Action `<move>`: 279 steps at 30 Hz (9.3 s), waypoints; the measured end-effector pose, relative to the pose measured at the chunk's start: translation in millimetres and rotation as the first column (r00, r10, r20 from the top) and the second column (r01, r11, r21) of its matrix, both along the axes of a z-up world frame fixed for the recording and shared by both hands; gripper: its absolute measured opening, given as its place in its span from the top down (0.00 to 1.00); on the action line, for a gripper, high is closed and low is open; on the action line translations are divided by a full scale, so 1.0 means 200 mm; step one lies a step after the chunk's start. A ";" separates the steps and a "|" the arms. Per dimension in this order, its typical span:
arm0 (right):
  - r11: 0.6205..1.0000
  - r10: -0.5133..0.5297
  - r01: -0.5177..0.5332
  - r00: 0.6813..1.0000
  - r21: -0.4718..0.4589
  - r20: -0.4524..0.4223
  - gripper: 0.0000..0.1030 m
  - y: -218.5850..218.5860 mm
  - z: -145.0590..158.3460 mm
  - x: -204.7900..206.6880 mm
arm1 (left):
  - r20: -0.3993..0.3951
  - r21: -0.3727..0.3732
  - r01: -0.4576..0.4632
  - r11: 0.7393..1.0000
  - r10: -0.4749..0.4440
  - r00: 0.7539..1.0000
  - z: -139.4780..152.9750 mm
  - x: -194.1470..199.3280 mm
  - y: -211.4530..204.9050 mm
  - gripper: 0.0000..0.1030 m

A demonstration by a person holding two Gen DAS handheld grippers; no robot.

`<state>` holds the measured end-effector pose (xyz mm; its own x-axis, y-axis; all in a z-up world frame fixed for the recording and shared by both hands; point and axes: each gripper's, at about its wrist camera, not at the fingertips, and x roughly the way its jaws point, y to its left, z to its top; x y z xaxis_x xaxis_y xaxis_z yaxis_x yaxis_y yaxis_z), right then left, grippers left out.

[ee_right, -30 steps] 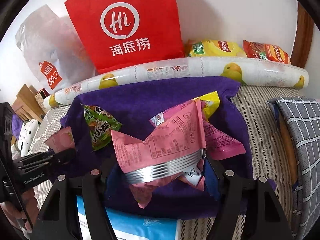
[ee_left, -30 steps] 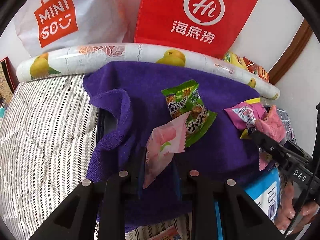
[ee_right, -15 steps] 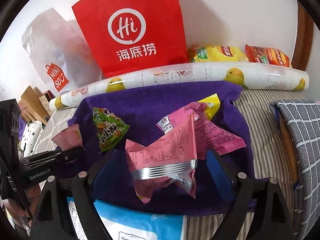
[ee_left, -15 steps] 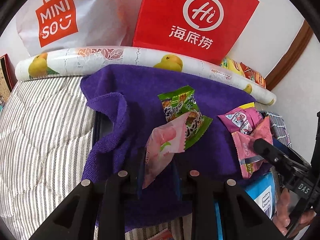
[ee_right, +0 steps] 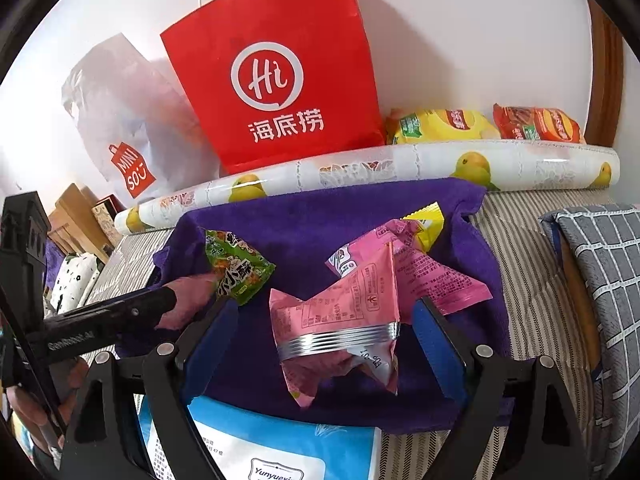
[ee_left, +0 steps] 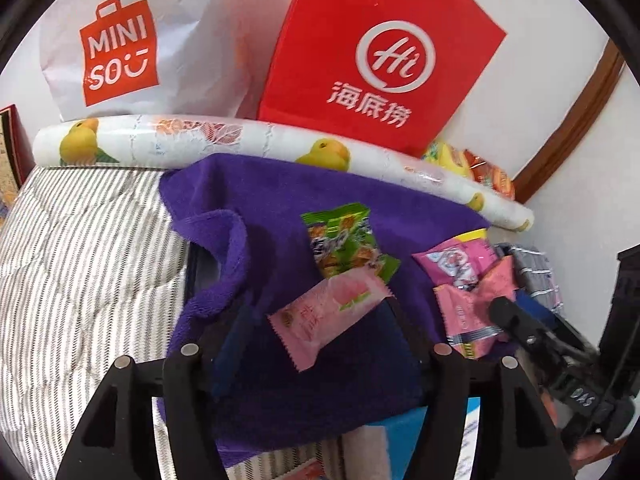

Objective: Organize snacks
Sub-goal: 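Lower both packets onto the purple towel and open both grippers, then grasp the red-white strawberry candy bag with the right gripper while the left moves to the pile, then grasp the blue snack bag with the left gripper, then carry the blue bag with the left gripper while the right carries the strawberry bag to the towel, then lower both bags onto the purple towel and open both grippers, then grasp the yellow chip bag with the right gripper while the left returns to the pile, then grasp the white-pink wrapped packet with the left gripper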

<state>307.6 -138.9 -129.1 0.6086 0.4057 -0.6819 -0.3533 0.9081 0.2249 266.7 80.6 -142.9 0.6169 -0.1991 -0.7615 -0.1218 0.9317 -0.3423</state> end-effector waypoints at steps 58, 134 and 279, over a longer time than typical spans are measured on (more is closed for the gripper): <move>0.982 0.159 -0.171 0.978 -0.080 -0.134 0.54 0.26 -0.22 -0.99 | -0.093 0.134 0.003 0.991 0.010 0.996 0.10 -0.94 0.17 0.37; 0.976 0.218 -0.218 0.976 -0.004 -0.013 0.70 -0.48 0.15 -0.81 | -0.097 0.037 -0.178 0.983 0.181 0.979 0.29 -0.83 -0.33 0.62; 0.983 -0.054 0.047 0.998 -0.176 -0.034 0.57 -0.27 -0.17 -1.02 | -0.232 -0.051 -0.099 0.994 0.085 0.969 -0.17 -0.70 0.04 0.42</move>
<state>103.8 -192.0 -162.8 0.5968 0.2475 -0.7632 -0.3003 0.9510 0.0735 126.0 89.0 -176.6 0.4456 -0.2004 -0.8725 -0.2879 0.8908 -0.3516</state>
